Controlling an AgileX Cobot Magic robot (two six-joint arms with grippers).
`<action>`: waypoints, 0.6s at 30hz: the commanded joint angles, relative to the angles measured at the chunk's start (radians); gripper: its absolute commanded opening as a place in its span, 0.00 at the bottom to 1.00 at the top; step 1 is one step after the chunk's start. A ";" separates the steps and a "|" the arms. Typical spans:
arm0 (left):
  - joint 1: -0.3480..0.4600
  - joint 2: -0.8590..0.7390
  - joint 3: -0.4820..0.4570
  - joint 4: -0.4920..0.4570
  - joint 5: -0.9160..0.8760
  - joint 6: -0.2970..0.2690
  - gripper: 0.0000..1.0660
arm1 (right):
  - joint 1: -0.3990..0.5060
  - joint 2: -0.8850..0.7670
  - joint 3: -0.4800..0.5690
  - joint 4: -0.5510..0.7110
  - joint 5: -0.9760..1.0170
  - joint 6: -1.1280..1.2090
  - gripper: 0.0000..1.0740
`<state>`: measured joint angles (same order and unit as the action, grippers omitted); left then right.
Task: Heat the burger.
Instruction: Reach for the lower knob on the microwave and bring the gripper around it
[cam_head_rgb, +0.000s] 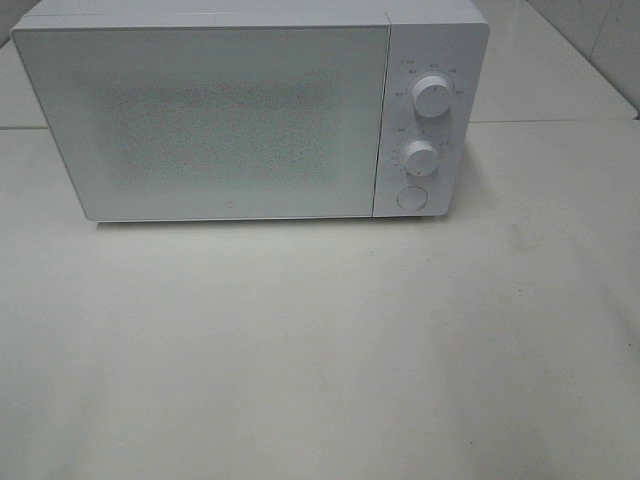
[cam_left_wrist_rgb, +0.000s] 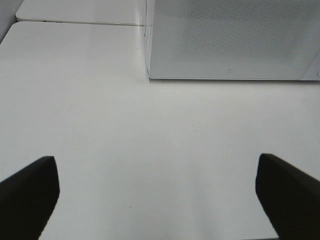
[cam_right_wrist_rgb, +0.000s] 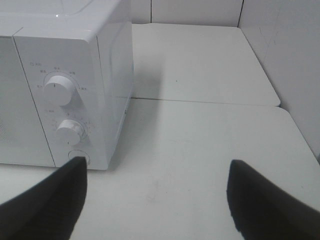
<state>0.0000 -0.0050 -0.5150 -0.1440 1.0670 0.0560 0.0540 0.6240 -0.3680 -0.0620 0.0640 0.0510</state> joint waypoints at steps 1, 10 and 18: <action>0.002 -0.019 -0.001 0.001 0.003 0.001 0.94 | -0.001 0.100 0.002 -0.001 -0.155 -0.003 0.70; 0.002 -0.019 -0.001 0.001 0.003 0.001 0.94 | -0.001 0.274 0.002 -0.004 -0.405 -0.003 0.70; 0.002 -0.019 -0.001 0.001 0.003 0.001 0.94 | -0.001 0.506 0.002 0.000 -0.697 -0.015 0.70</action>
<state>0.0000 -0.0050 -0.5150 -0.1440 1.0670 0.0560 0.0540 1.0740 -0.3680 -0.0630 -0.5330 0.0510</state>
